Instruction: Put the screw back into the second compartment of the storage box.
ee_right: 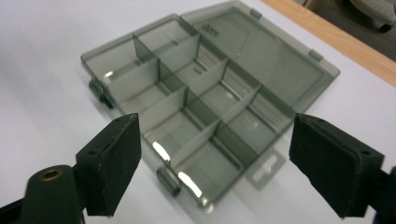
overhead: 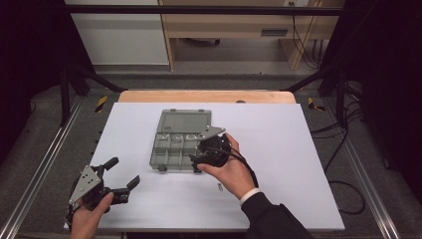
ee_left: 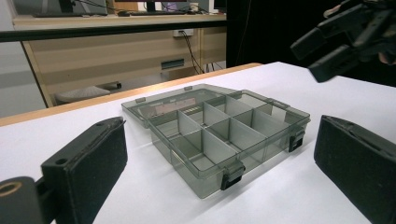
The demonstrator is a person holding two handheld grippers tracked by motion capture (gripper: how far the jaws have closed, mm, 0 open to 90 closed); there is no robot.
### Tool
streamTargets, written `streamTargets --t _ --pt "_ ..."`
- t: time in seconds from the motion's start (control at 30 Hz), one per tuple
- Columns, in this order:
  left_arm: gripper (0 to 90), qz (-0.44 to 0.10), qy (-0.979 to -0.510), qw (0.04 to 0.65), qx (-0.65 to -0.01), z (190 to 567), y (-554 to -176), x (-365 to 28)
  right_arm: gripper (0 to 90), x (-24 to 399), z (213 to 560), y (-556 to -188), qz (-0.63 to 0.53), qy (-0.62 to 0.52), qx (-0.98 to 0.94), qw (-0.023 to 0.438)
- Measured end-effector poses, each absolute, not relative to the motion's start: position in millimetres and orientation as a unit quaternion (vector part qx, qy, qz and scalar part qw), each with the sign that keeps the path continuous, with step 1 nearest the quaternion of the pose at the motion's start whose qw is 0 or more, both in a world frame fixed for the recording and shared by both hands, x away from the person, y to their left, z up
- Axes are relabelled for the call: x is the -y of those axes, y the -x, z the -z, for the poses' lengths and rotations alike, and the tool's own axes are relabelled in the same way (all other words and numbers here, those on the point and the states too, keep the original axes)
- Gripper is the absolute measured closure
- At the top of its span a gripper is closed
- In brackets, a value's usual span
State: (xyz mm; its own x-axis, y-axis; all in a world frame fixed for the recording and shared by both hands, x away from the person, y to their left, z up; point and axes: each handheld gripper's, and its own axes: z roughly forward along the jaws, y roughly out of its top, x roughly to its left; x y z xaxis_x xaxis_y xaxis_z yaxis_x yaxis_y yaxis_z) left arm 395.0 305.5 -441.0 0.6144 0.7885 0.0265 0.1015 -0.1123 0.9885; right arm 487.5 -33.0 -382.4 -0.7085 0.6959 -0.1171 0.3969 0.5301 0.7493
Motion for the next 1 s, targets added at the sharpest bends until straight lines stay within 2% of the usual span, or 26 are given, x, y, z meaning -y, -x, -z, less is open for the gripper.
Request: streamTargets --t 0.33,0.67,0.93,1.0 --pt "2.1 -0.296 -0.685 0.583 -0.322 440.9 -394.6 -304.5 9.8 61.5 395.5 -466.3 -0.323 -0.335 -0.861 0.205" --pt "2.1 -0.295 -0.685 0.582 -0.322 441.3 -394.6 -304.5 12.9 89.5 415.2 -449.9 -0.301 -0.356 -0.865 0.187" --pt "2.1 -0.297 -0.684 0.583 -0.324 441.2 -394.4 -305.3 24.5 102.4 426.0 -439.5 -0.291 -0.362 -0.867 0.179" --pt "2.1 -0.297 -0.684 0.582 -0.324 441.1 -394.4 -305.6 32.1 103.6 431.0 -436.1 -0.29 -0.358 -0.871 0.171"
